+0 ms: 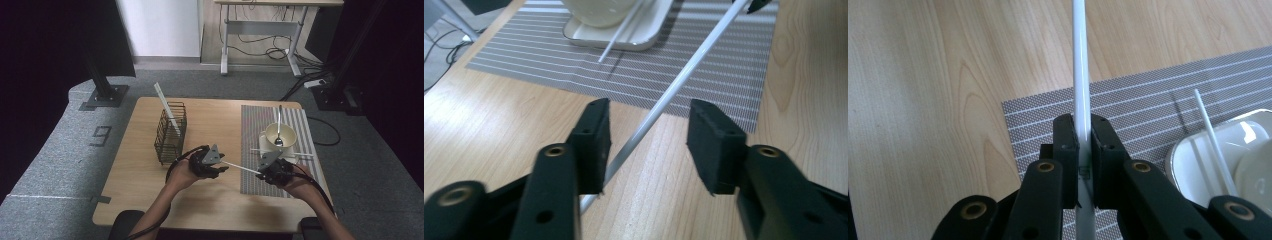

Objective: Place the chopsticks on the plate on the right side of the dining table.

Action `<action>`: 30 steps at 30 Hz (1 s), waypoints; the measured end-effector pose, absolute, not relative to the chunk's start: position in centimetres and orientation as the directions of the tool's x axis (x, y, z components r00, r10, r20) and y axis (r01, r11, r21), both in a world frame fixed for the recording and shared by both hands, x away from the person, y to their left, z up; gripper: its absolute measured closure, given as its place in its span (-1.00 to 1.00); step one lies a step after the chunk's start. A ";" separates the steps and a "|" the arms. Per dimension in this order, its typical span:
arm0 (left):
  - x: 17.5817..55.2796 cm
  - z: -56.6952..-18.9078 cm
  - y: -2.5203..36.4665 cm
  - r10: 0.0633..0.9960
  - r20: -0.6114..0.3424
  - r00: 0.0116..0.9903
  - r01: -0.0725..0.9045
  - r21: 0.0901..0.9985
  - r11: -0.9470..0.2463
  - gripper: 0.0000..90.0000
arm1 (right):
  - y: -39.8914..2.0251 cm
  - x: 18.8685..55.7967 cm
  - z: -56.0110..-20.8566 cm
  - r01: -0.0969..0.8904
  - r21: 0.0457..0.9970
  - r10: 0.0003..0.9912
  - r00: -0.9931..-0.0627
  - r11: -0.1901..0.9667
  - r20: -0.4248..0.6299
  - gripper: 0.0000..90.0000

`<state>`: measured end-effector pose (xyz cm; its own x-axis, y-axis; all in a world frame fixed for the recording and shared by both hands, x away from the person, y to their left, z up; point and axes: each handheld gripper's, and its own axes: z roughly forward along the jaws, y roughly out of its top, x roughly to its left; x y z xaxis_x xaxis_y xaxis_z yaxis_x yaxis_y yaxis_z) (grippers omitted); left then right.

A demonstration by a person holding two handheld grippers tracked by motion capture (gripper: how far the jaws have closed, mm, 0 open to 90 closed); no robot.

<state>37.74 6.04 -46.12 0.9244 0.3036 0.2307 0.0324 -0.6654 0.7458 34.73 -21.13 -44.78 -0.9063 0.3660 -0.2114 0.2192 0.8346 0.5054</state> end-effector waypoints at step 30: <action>36.0 -46.6 7.3 0.504 0.076 0.861 0.190 0.869 -0.456 -1.00 | -22.5 35.8 -44.6 0.276 0.501 0.441 -0.863 0.820 -0.247 0.85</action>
<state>36.05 7.30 -46.58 0.8605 0.5037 0.0758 0.1904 -0.4561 0.8693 35.75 -22.46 -44.63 -0.8628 0.4410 -0.2472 0.2758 0.8204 0.5008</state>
